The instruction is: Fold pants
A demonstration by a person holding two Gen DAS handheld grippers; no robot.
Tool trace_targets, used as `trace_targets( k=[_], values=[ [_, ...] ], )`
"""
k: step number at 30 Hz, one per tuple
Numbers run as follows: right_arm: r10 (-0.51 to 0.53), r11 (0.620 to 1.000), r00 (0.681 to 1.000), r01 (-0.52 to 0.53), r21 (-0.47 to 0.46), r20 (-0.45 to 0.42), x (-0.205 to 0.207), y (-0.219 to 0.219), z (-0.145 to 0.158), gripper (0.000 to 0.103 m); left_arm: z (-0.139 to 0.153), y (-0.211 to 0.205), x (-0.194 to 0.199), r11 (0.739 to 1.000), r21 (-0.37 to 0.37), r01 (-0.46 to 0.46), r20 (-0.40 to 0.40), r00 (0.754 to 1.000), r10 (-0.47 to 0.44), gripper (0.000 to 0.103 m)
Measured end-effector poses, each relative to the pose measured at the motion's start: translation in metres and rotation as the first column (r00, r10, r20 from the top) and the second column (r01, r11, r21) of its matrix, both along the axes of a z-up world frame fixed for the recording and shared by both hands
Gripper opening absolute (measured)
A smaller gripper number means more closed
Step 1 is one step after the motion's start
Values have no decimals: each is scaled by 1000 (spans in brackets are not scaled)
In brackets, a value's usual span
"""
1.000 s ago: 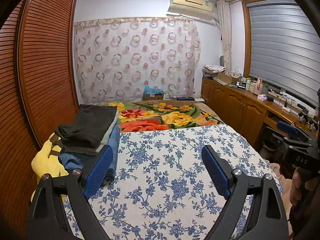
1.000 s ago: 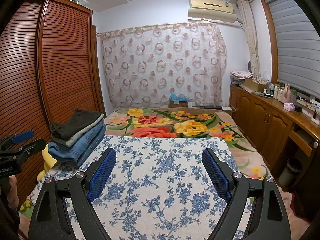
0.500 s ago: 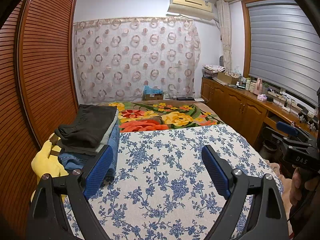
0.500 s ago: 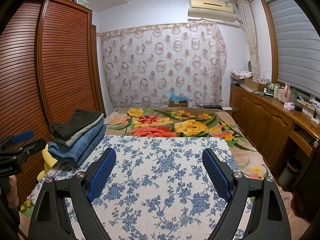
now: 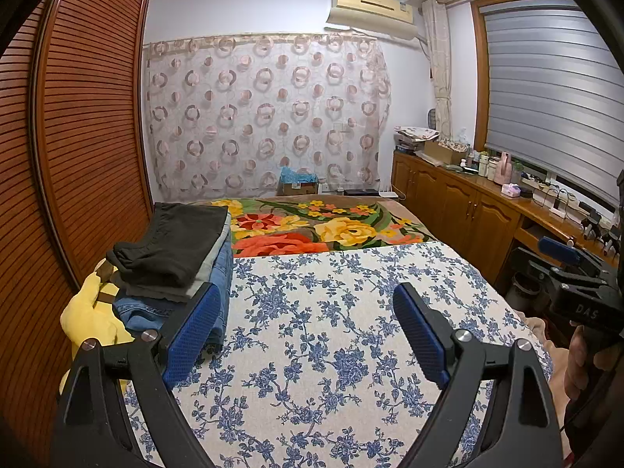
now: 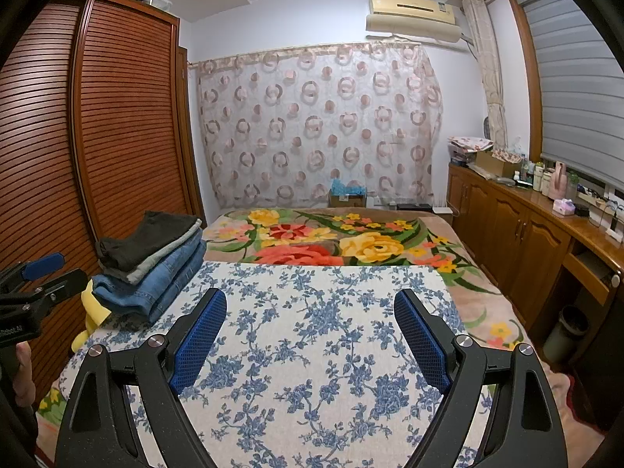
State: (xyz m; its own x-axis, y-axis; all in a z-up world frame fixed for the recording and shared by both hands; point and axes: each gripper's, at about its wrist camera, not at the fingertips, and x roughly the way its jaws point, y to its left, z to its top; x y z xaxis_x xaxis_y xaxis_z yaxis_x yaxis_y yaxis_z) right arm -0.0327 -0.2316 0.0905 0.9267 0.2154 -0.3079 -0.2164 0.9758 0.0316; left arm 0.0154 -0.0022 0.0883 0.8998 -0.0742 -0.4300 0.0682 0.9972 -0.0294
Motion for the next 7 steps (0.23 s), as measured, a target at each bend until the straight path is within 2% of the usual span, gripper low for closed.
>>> trace_targets(
  k=[7],
  values=[
    [-3,1000,1000,3,-2,3,0,2,-1,89,0,0,0,1000,1,-1,0,1000,1,91]
  ],
)
